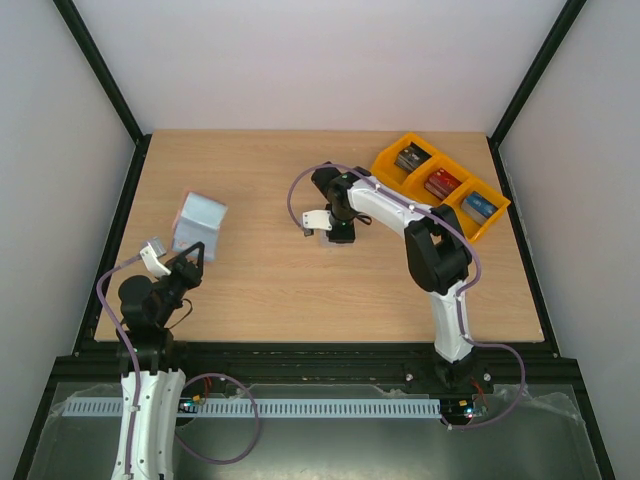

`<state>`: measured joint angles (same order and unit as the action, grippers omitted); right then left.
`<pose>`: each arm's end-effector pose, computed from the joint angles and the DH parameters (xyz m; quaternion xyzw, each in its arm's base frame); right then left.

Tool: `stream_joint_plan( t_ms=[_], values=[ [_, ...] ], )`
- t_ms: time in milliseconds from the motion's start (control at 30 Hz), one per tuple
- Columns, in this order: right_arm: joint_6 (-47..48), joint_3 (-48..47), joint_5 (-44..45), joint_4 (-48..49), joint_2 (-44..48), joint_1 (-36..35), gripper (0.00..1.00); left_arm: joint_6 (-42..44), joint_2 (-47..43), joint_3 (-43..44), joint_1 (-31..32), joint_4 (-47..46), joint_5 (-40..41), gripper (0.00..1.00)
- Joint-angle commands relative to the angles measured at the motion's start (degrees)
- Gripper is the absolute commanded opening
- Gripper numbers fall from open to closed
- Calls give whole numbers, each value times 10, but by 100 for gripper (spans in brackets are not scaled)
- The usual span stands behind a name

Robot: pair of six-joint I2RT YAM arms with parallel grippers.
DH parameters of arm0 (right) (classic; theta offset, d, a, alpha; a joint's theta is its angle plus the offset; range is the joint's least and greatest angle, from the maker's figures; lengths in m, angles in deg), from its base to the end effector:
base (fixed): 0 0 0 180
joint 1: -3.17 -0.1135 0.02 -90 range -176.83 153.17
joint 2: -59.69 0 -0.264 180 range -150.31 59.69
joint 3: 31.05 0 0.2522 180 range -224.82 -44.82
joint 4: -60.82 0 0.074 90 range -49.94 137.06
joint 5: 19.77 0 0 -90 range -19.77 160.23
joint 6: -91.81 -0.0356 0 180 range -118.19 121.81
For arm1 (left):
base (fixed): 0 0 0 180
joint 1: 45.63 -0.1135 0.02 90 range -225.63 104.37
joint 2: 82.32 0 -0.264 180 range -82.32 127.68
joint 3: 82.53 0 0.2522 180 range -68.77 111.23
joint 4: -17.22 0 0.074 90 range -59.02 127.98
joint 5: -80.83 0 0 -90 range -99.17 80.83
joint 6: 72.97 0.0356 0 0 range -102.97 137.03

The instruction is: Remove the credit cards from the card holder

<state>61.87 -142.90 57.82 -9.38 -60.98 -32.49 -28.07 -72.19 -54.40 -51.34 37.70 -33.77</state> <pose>0.3405 0.2537 0.1951 -0.7407 0.6563 0.0851 0.1157 0.1072 -0.0042 0.2333 -0.1696 0.7006 -0.3726 0.5844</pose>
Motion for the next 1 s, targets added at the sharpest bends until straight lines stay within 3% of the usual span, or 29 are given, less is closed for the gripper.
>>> stream_joint_plan(
  t_ms=[0,167,500,833,967],
  values=[
    [12,-3,0,7,-14,2,2,-2,-2,-2,-4,-28,-11,2],
    [12,-4,1,10,-15,3,3,-2,0,-2,-6,-29,-10,2],
    [1,-3,55,47,-14,3,19,-6,1,-6,-8,-34,-12,2],
    [4,6,63,69,-7,3,15,-6,0,-6,-10,-35,-13,2],
    [-17,26,99,120,7,2,15,-7,0,-7,-11,-36,-15,2]
  ],
)
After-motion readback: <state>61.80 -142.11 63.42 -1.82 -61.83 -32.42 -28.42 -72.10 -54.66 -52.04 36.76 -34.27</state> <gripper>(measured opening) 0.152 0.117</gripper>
